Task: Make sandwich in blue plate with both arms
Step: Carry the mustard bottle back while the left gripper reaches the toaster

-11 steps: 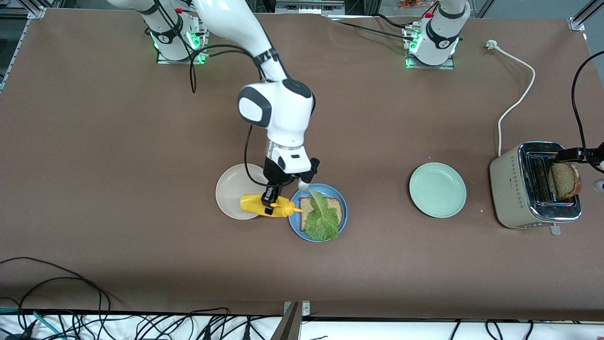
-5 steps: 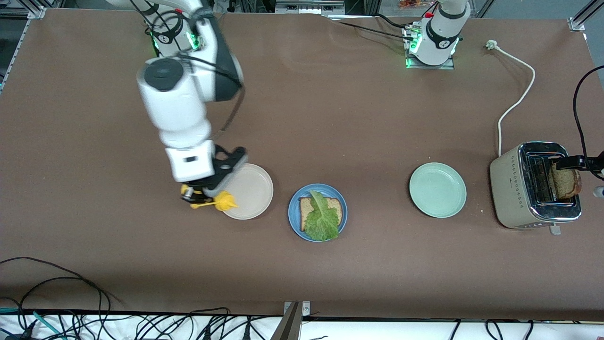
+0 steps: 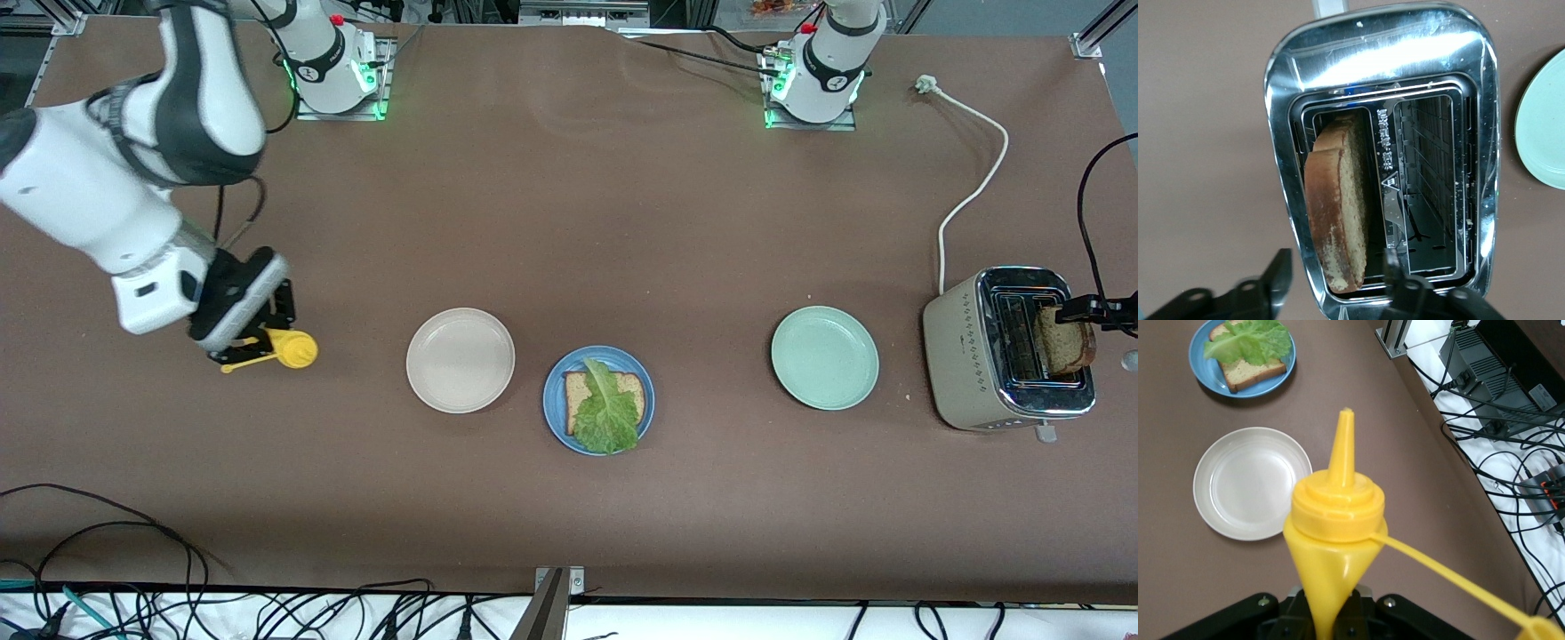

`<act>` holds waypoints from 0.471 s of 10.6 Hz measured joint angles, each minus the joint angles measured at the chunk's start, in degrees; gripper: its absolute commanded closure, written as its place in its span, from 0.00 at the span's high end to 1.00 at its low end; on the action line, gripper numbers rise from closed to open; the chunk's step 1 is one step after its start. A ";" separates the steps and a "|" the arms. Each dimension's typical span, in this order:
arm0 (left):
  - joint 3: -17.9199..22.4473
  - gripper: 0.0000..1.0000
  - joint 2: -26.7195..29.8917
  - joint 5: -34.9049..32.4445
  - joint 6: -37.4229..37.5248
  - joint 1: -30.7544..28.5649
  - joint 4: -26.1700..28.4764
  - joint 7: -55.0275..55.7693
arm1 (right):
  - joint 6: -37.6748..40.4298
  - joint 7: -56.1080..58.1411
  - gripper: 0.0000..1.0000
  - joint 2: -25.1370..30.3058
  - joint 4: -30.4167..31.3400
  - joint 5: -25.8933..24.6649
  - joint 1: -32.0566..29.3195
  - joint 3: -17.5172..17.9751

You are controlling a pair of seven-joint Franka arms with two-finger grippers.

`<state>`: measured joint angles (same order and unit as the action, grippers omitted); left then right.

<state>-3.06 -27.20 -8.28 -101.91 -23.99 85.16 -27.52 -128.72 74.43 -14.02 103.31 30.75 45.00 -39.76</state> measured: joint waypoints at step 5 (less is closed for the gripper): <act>-0.11 0.00 -0.06 0.01 -0.11 -0.08 -0.06 -0.86 | 9.94 38.08 0.00 -3.42 7.37 29.93 -11.97 -0.26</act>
<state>-3.17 -27.26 -8.26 -102.02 -24.07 85.09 -28.37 -118.78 112.51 -17.44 110.68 60.68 33.03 -40.02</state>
